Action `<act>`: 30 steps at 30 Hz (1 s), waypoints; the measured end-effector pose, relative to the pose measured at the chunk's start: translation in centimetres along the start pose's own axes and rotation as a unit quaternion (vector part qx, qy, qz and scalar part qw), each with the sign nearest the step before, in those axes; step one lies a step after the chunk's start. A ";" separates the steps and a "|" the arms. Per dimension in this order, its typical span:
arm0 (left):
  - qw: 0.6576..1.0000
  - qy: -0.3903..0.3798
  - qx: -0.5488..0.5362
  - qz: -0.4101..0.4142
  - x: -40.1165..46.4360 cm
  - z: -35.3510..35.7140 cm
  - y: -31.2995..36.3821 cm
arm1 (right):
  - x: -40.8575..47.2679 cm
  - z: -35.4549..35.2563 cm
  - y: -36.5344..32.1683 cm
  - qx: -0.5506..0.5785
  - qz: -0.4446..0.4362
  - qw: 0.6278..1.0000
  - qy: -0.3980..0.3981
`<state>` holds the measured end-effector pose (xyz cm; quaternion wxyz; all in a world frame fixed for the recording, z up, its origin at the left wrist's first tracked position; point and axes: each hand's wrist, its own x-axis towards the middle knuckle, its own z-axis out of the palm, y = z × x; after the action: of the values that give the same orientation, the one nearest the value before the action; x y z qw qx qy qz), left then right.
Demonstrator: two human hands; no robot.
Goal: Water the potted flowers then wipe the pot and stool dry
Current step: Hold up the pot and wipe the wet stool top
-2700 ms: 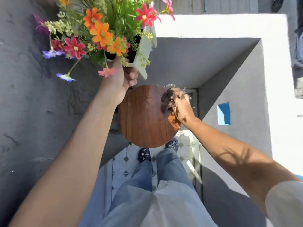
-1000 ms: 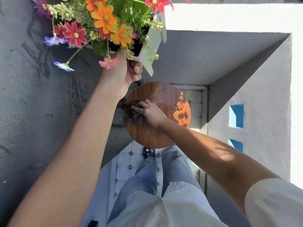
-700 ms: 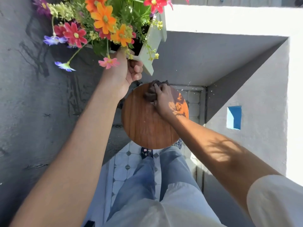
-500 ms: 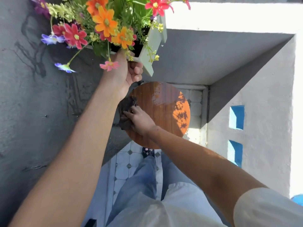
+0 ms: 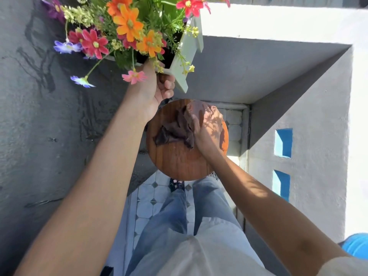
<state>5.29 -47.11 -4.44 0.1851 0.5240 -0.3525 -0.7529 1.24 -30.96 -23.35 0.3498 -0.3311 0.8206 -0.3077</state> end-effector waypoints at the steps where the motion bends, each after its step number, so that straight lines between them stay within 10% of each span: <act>1: 1.000 0.002 -0.001 -0.001 0.0 0.0 -0.1 | 0.0 0.2 0.3 -0.014 -0.006 1.000 0.008; 7: 1.000 0.002 0.001 -0.007 0.3 -0.2 -0.5 | -0.3 4.4 -0.2 -0.255 -0.057 0.965 0.023; 19: 1.000 -0.005 0.012 -0.017 0.8 -0.9 -1.3 | -6.8 7.5 2.7 -0.195 -0.280 0.934 -0.104; 28: 1.000 -0.017 0.013 -0.011 0.7 -0.9 -1.8 | 0.6 -3.7 7.6 -0.219 -0.039 0.969 0.111; 30: 1.000 -0.019 0.012 -0.012 0.4 -0.9 -2.0 | 2.3 -3.1 4.8 -0.250 -0.019 0.966 0.055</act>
<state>6.13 -46.29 -6.36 0.1629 0.5162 -0.3588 -0.7604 -3.98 -29.02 -25.95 0.2040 -0.4062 0.8830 -0.1173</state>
